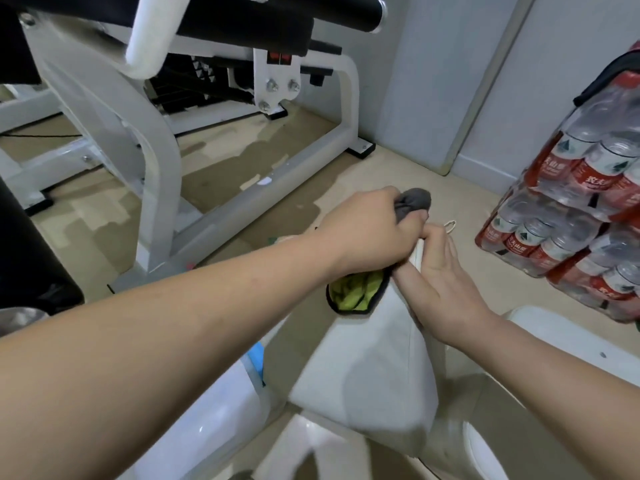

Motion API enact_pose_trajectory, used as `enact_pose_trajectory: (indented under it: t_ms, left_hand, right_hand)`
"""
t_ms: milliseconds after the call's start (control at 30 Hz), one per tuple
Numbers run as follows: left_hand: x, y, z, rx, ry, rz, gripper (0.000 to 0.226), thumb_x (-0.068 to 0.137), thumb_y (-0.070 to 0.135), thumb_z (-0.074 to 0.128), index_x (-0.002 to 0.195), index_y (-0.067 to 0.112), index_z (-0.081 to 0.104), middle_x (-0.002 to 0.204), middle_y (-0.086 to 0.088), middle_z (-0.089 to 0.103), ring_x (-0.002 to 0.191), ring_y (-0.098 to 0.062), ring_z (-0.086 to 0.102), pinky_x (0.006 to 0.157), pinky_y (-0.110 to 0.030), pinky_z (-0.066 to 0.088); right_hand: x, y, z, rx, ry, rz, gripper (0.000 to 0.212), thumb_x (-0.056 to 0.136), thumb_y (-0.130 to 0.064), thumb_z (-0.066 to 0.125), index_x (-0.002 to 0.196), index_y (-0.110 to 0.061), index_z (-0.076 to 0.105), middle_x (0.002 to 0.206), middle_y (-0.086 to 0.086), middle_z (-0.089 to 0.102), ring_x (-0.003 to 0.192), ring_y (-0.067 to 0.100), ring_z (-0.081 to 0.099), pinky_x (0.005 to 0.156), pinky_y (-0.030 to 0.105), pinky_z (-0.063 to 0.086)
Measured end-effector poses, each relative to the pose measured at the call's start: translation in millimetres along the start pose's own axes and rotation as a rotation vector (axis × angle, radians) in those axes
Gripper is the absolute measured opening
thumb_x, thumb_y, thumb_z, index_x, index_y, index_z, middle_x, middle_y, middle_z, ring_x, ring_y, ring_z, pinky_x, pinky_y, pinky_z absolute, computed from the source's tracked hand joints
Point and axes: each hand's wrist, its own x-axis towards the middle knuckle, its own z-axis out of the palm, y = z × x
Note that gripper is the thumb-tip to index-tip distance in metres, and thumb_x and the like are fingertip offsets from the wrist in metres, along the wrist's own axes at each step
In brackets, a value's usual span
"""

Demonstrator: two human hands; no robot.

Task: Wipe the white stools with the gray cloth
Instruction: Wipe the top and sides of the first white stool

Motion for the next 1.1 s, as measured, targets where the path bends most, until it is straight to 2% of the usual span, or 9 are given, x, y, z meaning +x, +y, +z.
enact_pose_trajectory:
  t_ms: [100,233,300,500,633,767,900,967,1100]
  left_hand:
    - [8.1,-40.1,-9.4,0.183,0.023,-0.094,0.034,0.098,0.052,0.049,0.110,0.023,0.061,0.113,-0.008,0.070,0.104,-0.033,0.064,0.080,-0.037,0.050]
    - [14.8,-97.5,-17.8,0.204,0.039,-0.419,0.044,0.101,0.051,0.041,0.114,0.013,0.059,0.101,-0.011,0.067,0.094,-0.034,0.067,0.085,-0.044,0.058]
    - [14.7,-98.1,-16.2,0.209,0.067,-0.444,0.044,0.103,0.052,0.043,0.113,0.013,0.060,0.098,-0.010,0.067,0.091,-0.033,0.067,0.085,-0.045,0.059]
    - [8.4,-6.4,4.4,0.003,0.033,-0.043,0.038,0.097,0.058,0.055,0.109,0.025,0.067,0.101,0.002,0.071,0.094,-0.023,0.063,0.077,-0.033,0.050]
    - [-0.3,-22.0,16.5,-0.008,0.155,0.153,0.036,0.097,0.056,0.057,0.117,0.027,0.062,0.108,0.001,0.068,0.099,-0.024,0.064,0.079,-0.038,0.053]
    - [-11.9,-74.3,23.8,0.027,0.250,-0.015,0.037,0.098,0.050,0.057,0.125,0.026,0.052,0.119,-0.006,0.060,0.102,-0.035,0.063,0.084,-0.049,0.054]
    - [-7.0,-125.4,13.2,0.193,0.229,-0.370,0.045,0.104,0.051,0.045,0.130,0.015,0.045,0.119,-0.016,0.063,0.090,-0.037,0.065,0.076,-0.043,0.053]
    - [-4.4,-136.7,7.0,0.120,0.213,-0.516,0.049,0.107,0.048,0.045,0.135,0.008,0.041,0.124,-0.021,0.062,0.089,-0.037,0.064,0.072,-0.039,0.047]
    - [-4.7,-105.8,-0.8,-0.191,0.219,-0.372,0.045,0.102,0.050,0.053,0.129,0.013,0.054,0.113,-0.008,0.070,0.103,-0.031,0.066,0.082,-0.037,0.051]
  right_hand:
    - [0.8,8.4,-7.5,0.017,-0.009,0.059,0.049,0.082,-0.065,0.034,0.124,-0.042,0.029,0.129,-0.015,0.035,0.126,0.002,0.031,0.096,0.033,0.031]
    - [4.5,10.1,-11.4,0.001,-0.027,0.111,0.040,0.089,-0.057,0.035,0.125,-0.040,0.030,0.131,-0.019,0.033,0.126,-0.003,0.027,0.100,0.035,0.031]
    - [6.8,5.8,-7.6,-0.014,-0.030,0.088,0.040,0.089,-0.061,0.030,0.124,-0.041,0.030,0.130,-0.018,0.033,0.131,0.001,0.028,0.103,0.037,0.032]
    - [12.1,0.7,-4.6,-0.035,-0.009,0.016,0.052,0.084,-0.057,0.010,0.119,-0.027,0.034,0.120,-0.007,0.038,0.123,0.006,0.033,0.114,0.038,0.031]
    - [17.5,7.0,-15.3,-0.002,-0.042,0.143,0.046,0.092,-0.057,0.017,0.126,-0.031,0.035,0.129,-0.010,0.037,0.129,0.005,0.030,0.109,0.037,0.030]
    - [32.5,4.1,-16.6,-0.003,-0.034,0.231,0.041,0.109,-0.055,0.027,0.137,-0.028,0.037,0.136,-0.010,0.032,0.146,0.015,0.027,0.106,0.035,0.025]
    - [50.6,-15.1,-21.6,0.032,-0.253,0.233,0.078,0.084,-0.070,0.045,0.153,-0.037,0.032,0.147,-0.013,0.033,0.149,0.011,0.021,0.110,0.037,0.025]
    - [56.0,-25.9,-16.0,-0.045,-0.316,0.172,0.085,0.088,-0.072,0.052,0.160,-0.037,0.026,0.158,-0.008,0.030,0.153,0.013,0.018,0.115,0.039,0.024]
    - [65.7,-28.9,1.5,-0.134,-0.216,0.158,0.077,0.101,-0.064,0.052,0.163,-0.030,0.022,0.164,0.001,0.026,0.154,0.022,0.019,0.120,0.043,0.024]
